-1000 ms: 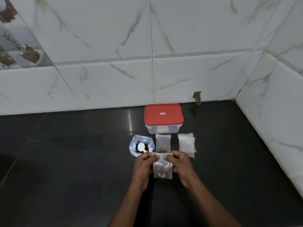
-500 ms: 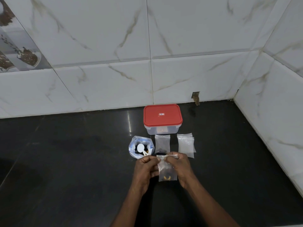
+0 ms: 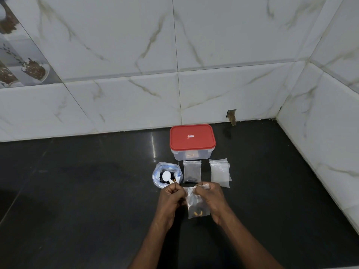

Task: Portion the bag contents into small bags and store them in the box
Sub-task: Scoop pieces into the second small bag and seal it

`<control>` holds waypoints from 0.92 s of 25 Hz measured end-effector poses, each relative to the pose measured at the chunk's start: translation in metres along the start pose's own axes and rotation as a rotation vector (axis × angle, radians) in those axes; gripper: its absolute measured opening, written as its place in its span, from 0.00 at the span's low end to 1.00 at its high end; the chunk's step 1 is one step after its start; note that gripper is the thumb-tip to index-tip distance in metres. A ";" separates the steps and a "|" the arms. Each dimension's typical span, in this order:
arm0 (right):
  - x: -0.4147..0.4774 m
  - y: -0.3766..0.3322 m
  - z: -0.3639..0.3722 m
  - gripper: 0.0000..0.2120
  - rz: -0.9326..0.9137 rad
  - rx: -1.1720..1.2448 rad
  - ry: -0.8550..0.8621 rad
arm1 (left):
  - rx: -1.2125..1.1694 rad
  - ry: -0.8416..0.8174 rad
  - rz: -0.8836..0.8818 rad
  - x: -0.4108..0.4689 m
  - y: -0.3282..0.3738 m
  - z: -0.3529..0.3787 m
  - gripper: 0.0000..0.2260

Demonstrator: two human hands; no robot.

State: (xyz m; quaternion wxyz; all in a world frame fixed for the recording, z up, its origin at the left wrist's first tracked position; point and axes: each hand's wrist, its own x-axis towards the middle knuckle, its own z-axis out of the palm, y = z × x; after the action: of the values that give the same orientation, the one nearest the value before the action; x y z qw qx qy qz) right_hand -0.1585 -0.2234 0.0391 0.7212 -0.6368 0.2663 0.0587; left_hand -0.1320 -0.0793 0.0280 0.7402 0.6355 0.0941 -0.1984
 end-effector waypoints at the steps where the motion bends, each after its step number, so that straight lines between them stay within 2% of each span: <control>1: -0.001 0.001 0.001 0.05 0.009 0.003 -0.002 | 0.013 0.012 0.008 0.001 0.000 0.000 0.07; 5: -0.003 -0.001 0.001 0.05 0.021 0.043 0.010 | -0.065 -0.052 -0.084 -0.003 -0.001 -0.001 0.07; 7: -0.005 -0.005 -0.001 0.04 0.014 0.055 0.001 | -0.089 -0.091 -0.113 -0.006 -0.002 -0.001 0.02; 10: -0.008 -0.007 -0.001 0.04 -0.002 0.053 -0.052 | -0.063 -0.065 -0.095 -0.008 -0.003 0.001 0.04; 16: -0.012 -0.001 -0.003 0.04 -0.016 0.065 -0.041 | 0.002 0.060 -0.053 -0.006 0.001 -0.001 0.06; 20: -0.014 -0.006 -0.008 0.05 -0.043 0.106 -0.066 | -0.055 0.011 -0.112 -0.012 0.001 0.000 0.03; 23: -0.015 -0.005 -0.006 0.03 -0.074 0.067 -0.051 | -0.063 0.019 -0.092 -0.013 -0.002 0.010 0.02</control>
State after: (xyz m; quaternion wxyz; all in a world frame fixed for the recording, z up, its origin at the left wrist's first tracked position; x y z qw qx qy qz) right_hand -0.1712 -0.2259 0.0498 0.7502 -0.6202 0.2260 0.0390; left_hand -0.1460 -0.0868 0.0328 0.7490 0.6088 0.1363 -0.2232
